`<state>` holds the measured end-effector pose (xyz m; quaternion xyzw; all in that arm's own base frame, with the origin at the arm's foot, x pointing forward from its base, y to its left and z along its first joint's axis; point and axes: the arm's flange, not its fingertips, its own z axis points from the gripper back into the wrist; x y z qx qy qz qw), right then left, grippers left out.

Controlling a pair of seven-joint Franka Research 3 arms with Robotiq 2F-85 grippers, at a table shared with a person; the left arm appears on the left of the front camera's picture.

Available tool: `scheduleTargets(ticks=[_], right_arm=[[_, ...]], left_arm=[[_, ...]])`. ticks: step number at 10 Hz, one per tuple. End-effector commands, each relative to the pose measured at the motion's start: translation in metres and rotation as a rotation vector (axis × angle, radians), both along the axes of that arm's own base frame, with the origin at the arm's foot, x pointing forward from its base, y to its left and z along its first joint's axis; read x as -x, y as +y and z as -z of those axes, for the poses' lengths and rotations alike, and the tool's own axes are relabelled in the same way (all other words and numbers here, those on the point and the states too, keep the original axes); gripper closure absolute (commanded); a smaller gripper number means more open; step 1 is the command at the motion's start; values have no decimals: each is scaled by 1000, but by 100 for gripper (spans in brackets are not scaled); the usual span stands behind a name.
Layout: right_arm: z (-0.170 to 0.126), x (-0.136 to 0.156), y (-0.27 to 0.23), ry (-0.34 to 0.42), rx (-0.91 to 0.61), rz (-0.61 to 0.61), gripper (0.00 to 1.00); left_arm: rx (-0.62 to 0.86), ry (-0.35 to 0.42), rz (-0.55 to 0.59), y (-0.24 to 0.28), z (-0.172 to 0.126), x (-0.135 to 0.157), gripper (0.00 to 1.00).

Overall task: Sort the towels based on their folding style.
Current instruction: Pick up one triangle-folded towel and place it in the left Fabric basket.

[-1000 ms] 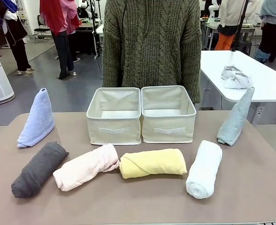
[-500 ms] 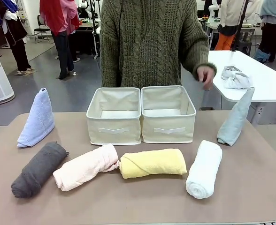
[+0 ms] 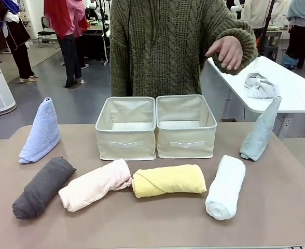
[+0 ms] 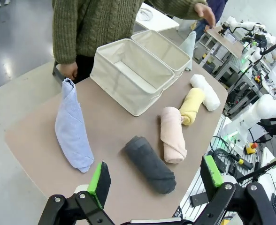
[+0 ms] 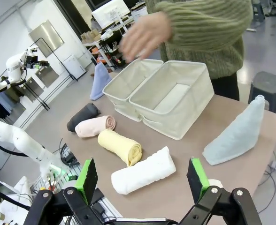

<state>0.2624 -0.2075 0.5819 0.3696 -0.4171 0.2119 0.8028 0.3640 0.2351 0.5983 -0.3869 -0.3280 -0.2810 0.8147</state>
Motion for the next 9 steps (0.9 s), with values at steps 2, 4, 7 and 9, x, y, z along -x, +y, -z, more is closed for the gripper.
scheduleTargets(ticks=[2, 4, 7, 9], right_arm=[[-1, -3, -1, -23, -12, -10, 0], [-1, -3, -1, -23, -12, -10, 0], [-1, -3, -1, -23, -12, -10, 0], [-1, -3, -1, -23, -12, -10, 0]], left_arm=[[3, -7, 1, 1, -2, 0, 0], [3, -7, 1, 1, -2, 0, 0], [3, -7, 1, 1, -2, 0, 0], [3, -7, 1, 1, -2, 0, 0]])
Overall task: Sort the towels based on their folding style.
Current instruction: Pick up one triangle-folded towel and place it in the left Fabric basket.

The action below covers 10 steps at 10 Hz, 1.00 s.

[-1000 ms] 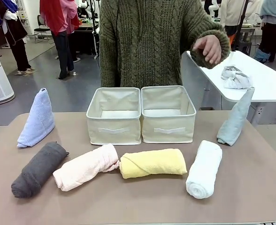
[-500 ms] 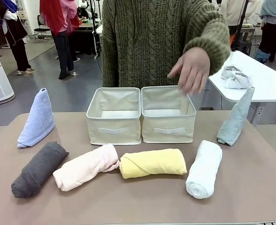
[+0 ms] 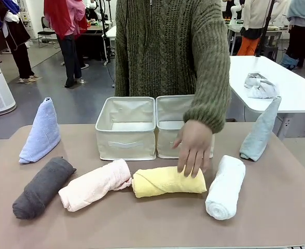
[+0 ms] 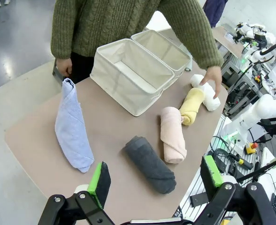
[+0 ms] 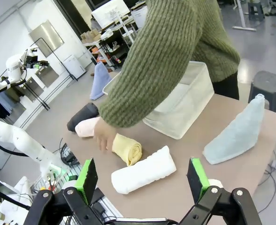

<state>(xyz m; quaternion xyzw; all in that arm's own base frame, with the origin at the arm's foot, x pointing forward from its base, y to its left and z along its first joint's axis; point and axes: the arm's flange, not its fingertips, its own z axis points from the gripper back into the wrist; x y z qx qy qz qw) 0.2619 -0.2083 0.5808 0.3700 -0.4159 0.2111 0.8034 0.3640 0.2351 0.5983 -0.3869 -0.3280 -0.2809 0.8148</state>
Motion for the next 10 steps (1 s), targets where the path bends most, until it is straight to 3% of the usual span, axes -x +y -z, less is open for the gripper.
scheduleTargets(ticks=[1, 10], right_arm=[[-2, -3, -1, -27, -12, -10, 0], [-2, -3, -1, -27, -12, -10, 0]], left_arm=[[3, -7, 1, 1, -2, 0, 0], [3, -7, 1, 1, -2, 0, 0]])
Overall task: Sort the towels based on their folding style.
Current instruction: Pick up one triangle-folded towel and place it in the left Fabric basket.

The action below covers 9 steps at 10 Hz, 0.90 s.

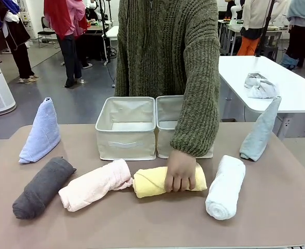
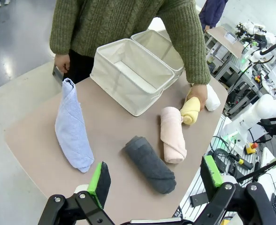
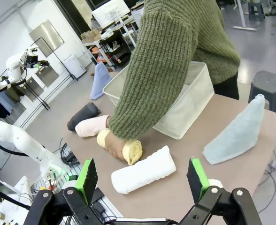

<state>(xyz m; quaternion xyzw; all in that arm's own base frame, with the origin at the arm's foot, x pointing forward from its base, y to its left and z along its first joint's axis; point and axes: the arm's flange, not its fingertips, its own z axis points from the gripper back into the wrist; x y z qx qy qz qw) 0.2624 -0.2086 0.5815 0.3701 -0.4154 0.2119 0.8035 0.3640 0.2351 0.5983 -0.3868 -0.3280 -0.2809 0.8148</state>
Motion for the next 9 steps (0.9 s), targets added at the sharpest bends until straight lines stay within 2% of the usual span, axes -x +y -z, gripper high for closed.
scheduleTargets(ticks=[1, 2, 3, 4, 5, 7, 8, 9], right_arm=[[-2, -3, 0, -27, -13, -8, 0], [-2, -3, 0, -27, -13, -8, 0], [-2, -3, 0, -27, -13, -8, 0], [-2, -3, 0, -27, -13, -8, 0], [-2, -3, 0, -27, -13, -8, 0], [-2, -3, 0, -27, -13, -8, 0], [-2, -3, 0, -27, -13, -8, 0], [-2, -3, 0, -27, -13, -8, 0]], left_arm=[[3, -7, 1, 1, -2, 0, 0], [0, 0, 0, 0, 0, 0, 0], [-92, 9, -15, -14, -23, -16, 0], [-257, 44, -58, -37, -41, -42, 0], [-433, 114, -69, -74, -47, -70, 0], [-731, 247, -92, -137, -29, -111, 0], [-848, 323, -91, -165, -11, -134, 0], [-939, 338, -131, -194, 15, -156, 0]])
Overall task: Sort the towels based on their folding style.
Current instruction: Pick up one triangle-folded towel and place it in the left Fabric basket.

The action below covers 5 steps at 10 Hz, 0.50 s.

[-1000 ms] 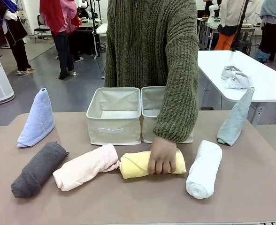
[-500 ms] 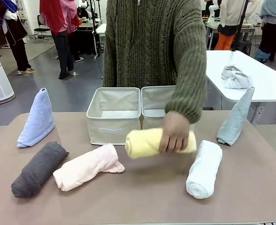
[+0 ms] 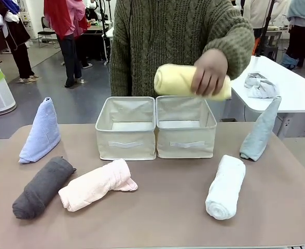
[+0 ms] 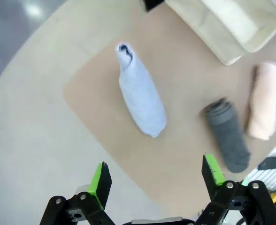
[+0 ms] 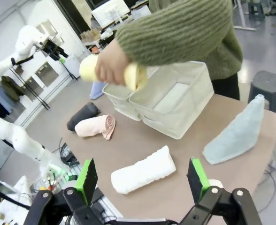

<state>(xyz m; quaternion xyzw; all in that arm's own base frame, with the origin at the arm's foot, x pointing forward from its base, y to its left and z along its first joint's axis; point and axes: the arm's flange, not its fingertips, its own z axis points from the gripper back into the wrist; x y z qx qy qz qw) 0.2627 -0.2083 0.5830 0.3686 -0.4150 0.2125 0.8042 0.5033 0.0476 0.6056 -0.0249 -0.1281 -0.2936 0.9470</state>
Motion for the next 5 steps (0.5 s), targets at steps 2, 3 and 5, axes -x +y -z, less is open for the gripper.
scheduleTargets(ticks=[2, 3, 5], right_arm=[[0, -2, -1, -27, -16, -9, 0], [0, -2, -1, -27, -16, -9, 0], [0, -2, -1, -27, -16, -9, 0]], left_arm=[[-158, 156, -23, -43, 68, -42, 0], [-173, 165, -19, -52, 91, -56, 0], [-147, 155, 35, -66, 117, -69, 0]])
